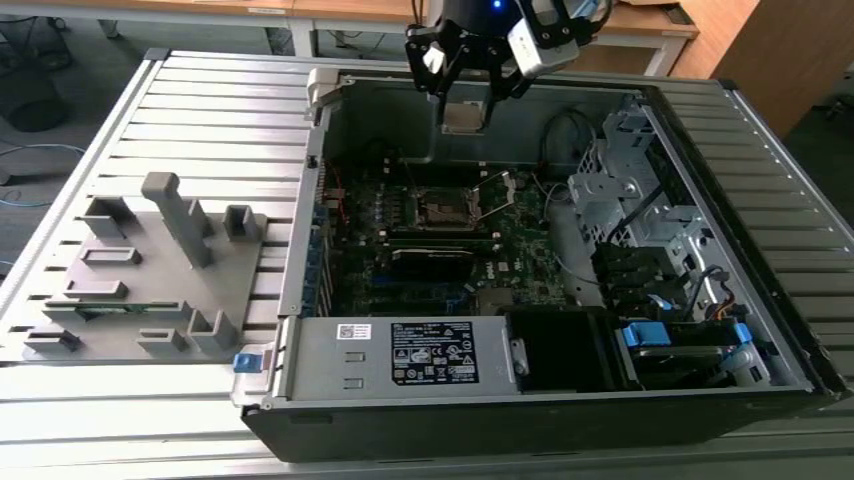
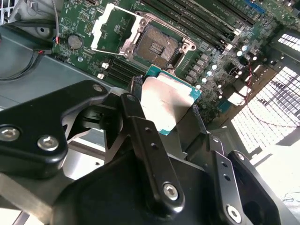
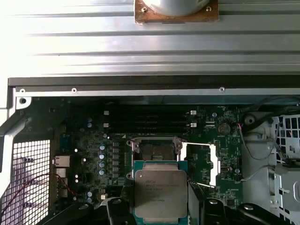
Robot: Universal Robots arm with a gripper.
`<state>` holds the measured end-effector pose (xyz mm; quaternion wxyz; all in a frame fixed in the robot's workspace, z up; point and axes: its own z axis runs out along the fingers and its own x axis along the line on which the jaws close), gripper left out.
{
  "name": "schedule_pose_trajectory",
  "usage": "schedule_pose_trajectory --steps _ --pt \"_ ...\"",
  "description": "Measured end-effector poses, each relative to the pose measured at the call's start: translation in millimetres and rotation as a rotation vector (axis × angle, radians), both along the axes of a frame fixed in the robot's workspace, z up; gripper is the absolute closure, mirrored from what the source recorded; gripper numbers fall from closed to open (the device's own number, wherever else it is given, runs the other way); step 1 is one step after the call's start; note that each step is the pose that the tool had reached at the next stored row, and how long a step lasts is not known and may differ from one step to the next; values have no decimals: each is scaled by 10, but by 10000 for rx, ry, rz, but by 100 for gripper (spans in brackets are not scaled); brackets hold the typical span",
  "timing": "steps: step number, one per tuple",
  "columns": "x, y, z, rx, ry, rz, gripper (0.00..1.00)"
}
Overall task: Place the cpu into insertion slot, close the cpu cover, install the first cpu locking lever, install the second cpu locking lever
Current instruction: 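Place the cpu into insertion slot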
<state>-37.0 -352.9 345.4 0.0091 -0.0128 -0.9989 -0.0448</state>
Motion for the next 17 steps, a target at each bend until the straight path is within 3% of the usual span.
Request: schedule_pose_trajectory --steps 17 --pt "0 0 -86 2 -1 0 46"
